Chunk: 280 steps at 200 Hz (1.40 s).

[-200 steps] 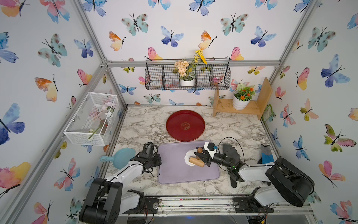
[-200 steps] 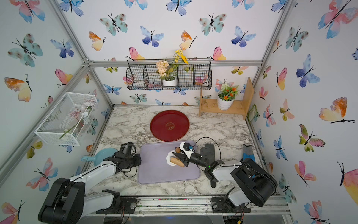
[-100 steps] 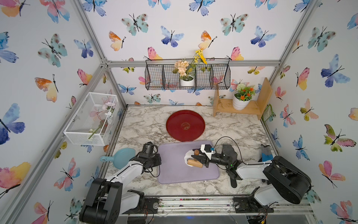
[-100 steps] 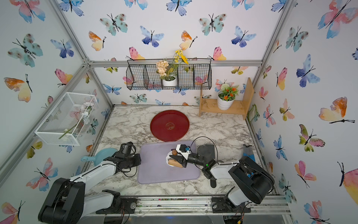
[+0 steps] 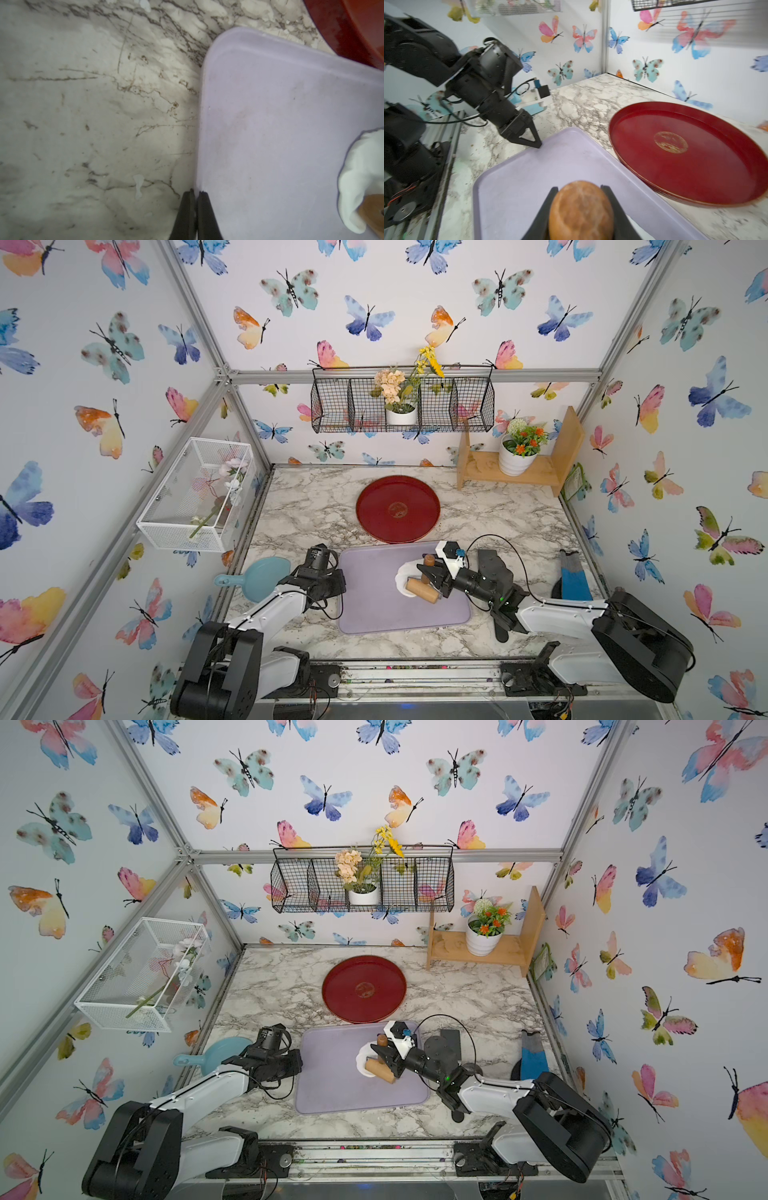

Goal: Roll out the dumpling wrappers from the dough
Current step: Flatten out the dough on the work surface.

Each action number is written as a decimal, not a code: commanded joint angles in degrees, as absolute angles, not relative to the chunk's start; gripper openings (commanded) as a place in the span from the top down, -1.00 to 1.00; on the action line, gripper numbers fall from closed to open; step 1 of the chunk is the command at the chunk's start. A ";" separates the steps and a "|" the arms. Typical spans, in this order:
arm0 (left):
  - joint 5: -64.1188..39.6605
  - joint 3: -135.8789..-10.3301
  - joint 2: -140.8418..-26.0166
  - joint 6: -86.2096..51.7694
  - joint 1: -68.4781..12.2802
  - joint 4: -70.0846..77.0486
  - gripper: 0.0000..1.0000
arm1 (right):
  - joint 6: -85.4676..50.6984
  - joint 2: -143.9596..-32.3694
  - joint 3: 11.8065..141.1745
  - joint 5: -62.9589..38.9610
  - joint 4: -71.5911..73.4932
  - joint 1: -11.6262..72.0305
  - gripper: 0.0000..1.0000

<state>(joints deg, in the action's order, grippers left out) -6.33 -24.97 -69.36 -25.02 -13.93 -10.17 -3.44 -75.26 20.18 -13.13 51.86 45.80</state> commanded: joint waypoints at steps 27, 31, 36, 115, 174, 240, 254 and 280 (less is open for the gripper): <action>-6.34 -25.68 -69.36 -26.28 -13.10 -8.88 1.00 | 1.01 -70.28 20.49 0.77 50.85 45.32 0.97; -6.36 -25.71 -69.38 -26.30 -13.10 -8.88 1.00 | 1.46 -70.23 20.44 0.87 50.78 45.06 0.97; -6.40 -25.71 -69.35 -26.28 -13.10 -8.88 1.00 | 2.01 -70.31 20.39 1.02 50.72 44.80 0.97; -6.38 -25.50 -69.08 -26.32 -13.09 -8.89 1.00 | 4.35 -73.33 19.78 -3.03 49.81 40.99 0.97; -6.44 -25.45 -68.78 -26.28 -13.01 -9.02 1.00 | -1.29 -74.95 17.32 -17.36 44.30 41.04 0.97; -6.47 -25.23 -68.74 -26.55 -13.01 -8.77 1.00 | -6.28 -72.03 12.81 -19.72 42.10 41.08 0.97; -6.41 -25.24 -68.60 -26.55 -13.01 -8.73 1.00 | -6.49 -72.20 12.73 -19.60 42.17 41.12 0.97; -6.25 -25.10 -68.29 -26.54 -12.98 -8.78 1.00 | -12.20 -71.81 15.35 -9.23 39.31 41.04 0.97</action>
<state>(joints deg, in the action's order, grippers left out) -6.39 -24.97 -69.36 -25.02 -13.87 -10.15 -6.39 -70.85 15.35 -16.10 51.59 40.82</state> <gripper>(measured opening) 0.082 0.313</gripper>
